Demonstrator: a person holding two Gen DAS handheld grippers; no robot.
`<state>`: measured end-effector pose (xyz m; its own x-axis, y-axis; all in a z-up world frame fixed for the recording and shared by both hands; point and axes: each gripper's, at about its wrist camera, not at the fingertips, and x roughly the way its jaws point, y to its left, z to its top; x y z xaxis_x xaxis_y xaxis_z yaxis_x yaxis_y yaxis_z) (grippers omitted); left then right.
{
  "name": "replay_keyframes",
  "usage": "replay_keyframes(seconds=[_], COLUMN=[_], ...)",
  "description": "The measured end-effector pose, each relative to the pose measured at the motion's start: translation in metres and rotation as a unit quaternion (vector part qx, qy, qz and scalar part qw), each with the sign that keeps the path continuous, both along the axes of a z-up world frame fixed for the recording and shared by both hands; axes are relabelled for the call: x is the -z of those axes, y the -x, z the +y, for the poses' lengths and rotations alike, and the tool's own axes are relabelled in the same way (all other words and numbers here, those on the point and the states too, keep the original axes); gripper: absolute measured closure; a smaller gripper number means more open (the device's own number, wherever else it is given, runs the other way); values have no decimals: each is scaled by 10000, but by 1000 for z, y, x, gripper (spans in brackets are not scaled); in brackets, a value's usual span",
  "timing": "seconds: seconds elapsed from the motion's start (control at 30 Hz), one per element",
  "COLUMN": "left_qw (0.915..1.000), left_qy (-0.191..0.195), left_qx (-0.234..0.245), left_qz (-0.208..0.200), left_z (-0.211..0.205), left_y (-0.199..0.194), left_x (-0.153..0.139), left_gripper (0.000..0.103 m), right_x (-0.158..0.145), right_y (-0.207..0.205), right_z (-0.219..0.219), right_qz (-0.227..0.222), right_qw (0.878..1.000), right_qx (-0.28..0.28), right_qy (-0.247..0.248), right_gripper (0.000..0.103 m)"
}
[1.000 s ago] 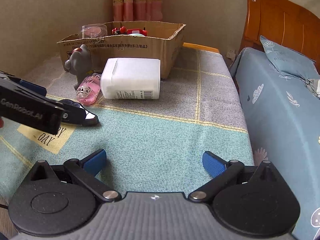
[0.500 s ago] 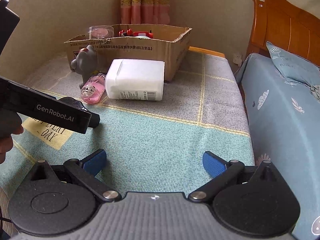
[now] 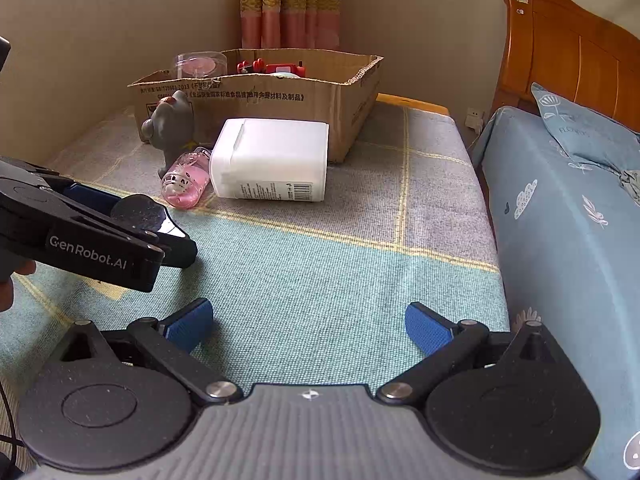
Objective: Organize rigid objects
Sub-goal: 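Grasp the black oval key fob with left gripper while right gripper grasps the white square container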
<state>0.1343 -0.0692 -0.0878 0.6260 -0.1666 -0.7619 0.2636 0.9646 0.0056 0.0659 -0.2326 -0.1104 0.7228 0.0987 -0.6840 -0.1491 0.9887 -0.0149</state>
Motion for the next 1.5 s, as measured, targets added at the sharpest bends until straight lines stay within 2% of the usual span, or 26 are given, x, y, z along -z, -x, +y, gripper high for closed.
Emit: replay_keyframes(seconds=[0.3,0.57,0.83,1.2,1.5], left_qw=[9997,9966,9936,9925,9931], left_qy=[-141,-210,-135,40,59], left_qx=[-98,-793,-1119,-1216,-1166], left_qz=[150,126,112,130,87], left_z=[12,52,82,101,102], left_y=[0,-9,-17,-21,-19], left_x=[-3,-3,-2,0,1], left_gripper=[14,14,14,14,14], right_x=[-1,-4,-10,-40,-40], right_y=[-1,-7,-26,-61,-100], right_z=[2,3,6,26,52], right_qz=[108,332,647,248,122], right_qw=[9999,9993,9975,9995,9999], right_qx=[88,156,258,109,10], right_qy=[22,51,99,141,84], right_gripper=[0,0,0,0,0])
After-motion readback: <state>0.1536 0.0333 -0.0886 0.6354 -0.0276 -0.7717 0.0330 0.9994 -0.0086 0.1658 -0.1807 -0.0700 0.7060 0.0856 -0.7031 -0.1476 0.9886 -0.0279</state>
